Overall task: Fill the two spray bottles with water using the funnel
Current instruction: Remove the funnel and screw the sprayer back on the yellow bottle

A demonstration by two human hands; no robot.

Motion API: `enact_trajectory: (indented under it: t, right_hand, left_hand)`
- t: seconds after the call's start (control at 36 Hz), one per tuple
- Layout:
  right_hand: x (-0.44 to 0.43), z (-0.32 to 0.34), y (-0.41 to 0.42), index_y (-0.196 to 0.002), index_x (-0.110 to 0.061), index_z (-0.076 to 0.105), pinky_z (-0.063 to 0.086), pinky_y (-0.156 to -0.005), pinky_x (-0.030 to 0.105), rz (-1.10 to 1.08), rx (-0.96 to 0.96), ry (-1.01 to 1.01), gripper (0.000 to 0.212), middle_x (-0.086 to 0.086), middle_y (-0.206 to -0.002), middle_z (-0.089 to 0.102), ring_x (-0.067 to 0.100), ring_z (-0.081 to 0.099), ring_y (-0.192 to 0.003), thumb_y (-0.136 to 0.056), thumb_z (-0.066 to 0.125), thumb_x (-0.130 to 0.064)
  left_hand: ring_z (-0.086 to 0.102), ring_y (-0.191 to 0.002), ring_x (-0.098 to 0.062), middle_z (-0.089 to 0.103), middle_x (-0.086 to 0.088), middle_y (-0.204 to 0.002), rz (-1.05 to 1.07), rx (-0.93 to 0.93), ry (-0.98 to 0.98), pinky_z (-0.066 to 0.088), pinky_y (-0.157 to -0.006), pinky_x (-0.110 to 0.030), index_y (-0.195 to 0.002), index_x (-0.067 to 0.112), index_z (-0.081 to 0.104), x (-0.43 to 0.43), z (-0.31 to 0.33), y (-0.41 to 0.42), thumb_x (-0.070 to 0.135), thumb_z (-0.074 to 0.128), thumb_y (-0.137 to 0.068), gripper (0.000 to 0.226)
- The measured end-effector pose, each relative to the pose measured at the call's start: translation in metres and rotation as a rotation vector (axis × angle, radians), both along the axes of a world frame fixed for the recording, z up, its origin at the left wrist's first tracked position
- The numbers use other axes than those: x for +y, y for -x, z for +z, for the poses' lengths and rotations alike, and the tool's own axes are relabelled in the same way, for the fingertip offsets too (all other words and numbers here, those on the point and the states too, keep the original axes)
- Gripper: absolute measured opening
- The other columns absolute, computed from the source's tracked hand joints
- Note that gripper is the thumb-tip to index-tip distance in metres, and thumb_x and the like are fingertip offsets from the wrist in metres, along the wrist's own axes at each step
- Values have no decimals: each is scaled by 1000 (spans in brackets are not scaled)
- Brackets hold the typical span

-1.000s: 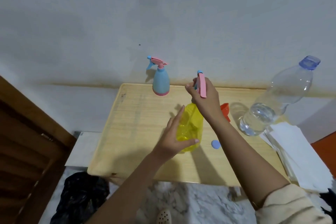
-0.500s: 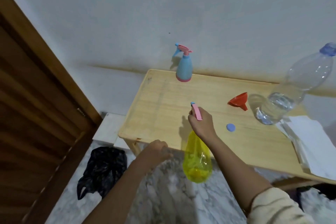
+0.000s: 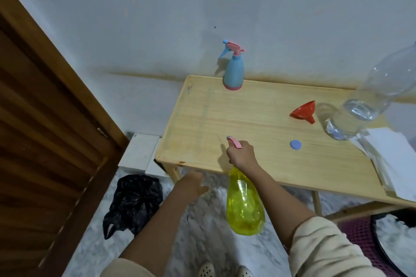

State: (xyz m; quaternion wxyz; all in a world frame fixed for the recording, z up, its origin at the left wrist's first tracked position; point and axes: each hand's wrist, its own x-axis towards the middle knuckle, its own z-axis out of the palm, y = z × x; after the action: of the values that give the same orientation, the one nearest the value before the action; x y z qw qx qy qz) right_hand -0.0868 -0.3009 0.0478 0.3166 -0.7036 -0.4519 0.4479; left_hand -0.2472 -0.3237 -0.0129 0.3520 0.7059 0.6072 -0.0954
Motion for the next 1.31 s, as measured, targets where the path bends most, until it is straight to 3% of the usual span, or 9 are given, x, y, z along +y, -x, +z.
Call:
enact_trajectory:
  t: [0.36, 0.47, 0.61, 0.72, 0.86, 1.0, 1.08, 1.17, 1.31]
  right_hand:
    - [4, -1, 12, -82, 3, 60, 33, -60, 29, 23, -8, 45, 20, 14, -73, 49, 26, 44, -68, -84, 43, -8]
    - [2, 1, 13, -105, 11, 59, 32, -61, 31, -19, 33, 45, 47, 13, -72, 46, 25, 42, -66, -72, 45, -18]
    - [5, 2, 13, -64, -5, 48, 30, -60, 30, 79, -75, 57, 22, 13, -67, 47, 26, 39, -67, -84, 41, -6]
    - [6, 0, 17, -57, -11, 34, 23, -51, 29, 116, -102, 36, 26, 6, -58, 37, 20, 31, -57, -81, 40, -1]
    - [4, -8, 19, -94, -2, 64, 36, -60, 33, -21, -3, 27, 26, 13, -71, 49, 27, 44, -65, -80, 43, -6]
    - [2, 6, 14, -90, -3, 62, 30, -57, 31, -12, -21, -66, 37, 11, -67, 42, 24, 39, -64, -66, 38, -19]
    - [7, 20, 6, -67, -10, 45, 20, -49, 27, -35, -49, -157, 10, 4, -61, 32, 17, 26, -56, -76, 41, -4]
    - [18, 32, -4, -61, -8, 31, 22, -50, 30, -94, -98, -300, 19, 5, -59, 34, 17, 27, -55, -75, 43, -3]
    - [34, 53, -15, -72, 4, 48, 30, -55, 30, -153, -184, -498, 23, 17, -69, 47, 24, 41, -67, -64, 41, -17]
  left_hand:
    - [48, -119, -27, 45, -16, -133, 10, 88, -24, 40, -94, -33, -127, 1, 46, 2, 5, 7, 32, 48, -97, 43]
    - [48, -119, -27, 43, -15, -135, 22, 72, -34, 42, -94, -33, -128, 3, 45, 1, 3, 10, 33, 48, -97, 43]
    - [47, -120, -27, 44, -16, -134, 12, 72, -48, 41, -95, -33, -128, 2, 46, 1, 0, 12, 32, 47, -97, 43]
    - [50, -114, -28, 49, -16, -126, 13, 49, -57, 42, -89, -33, -123, 1, 49, 1, -2, 15, 32, 48, -97, 40]
    - [49, -88, -23, 47, -12, -98, 56, -14, -56, 39, -74, -33, -96, 5, 49, 2, 3, 13, 25, 52, -94, 20]
    - [45, -79, -18, 44, 4, -75, 121, -275, -52, 35, -70, -30, -90, 10, 55, 11, 11, 10, 18, 57, -87, 8]
    - [56, -97, -15, 57, 0, -103, 71, -385, 43, 45, -85, -32, -120, 12, 55, 23, 32, 1, 18, 61, -89, 32]
    - [45, -128, -20, 46, -8, -137, -19, -488, 160, 39, -107, -34, -143, 11, 34, 34, 57, -7, 11, 66, -86, 65]
    - [47, -118, -5, 45, 6, -133, -133, -648, 165, 40, -99, -16, -143, 22, 22, 46, 87, -34, 2, 78, -74, 91]
